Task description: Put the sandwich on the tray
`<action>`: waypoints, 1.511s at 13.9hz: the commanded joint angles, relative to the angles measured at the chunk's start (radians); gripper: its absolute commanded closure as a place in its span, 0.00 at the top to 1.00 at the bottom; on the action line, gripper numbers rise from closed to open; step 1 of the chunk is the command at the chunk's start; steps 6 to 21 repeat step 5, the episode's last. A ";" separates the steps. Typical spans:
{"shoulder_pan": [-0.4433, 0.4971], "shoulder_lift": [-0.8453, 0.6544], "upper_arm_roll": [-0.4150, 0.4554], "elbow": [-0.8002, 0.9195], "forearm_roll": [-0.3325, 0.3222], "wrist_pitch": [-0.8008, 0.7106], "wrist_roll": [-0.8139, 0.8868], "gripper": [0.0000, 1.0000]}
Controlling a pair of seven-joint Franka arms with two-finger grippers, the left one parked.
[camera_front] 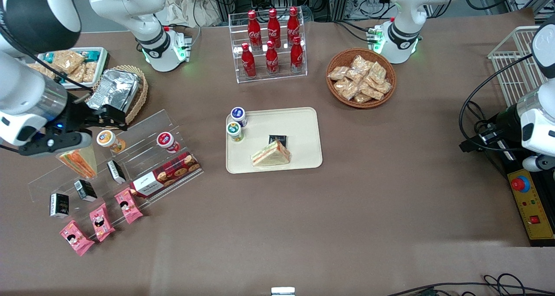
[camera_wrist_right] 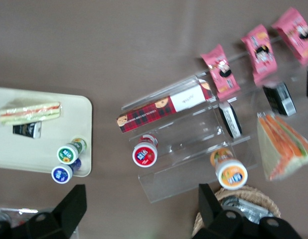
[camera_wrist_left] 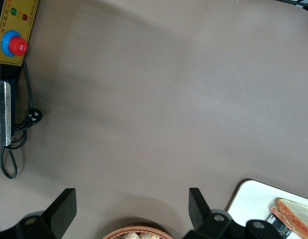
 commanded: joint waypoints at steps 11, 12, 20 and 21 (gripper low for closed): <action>-0.007 -0.036 -0.129 -0.020 0.000 -0.018 0.039 1.00; -0.007 -0.036 -0.129 -0.020 0.000 -0.018 0.039 1.00; -0.007 -0.036 -0.129 -0.020 0.000 -0.018 0.039 1.00; -0.007 -0.036 -0.129 -0.020 0.000 -0.018 0.039 1.00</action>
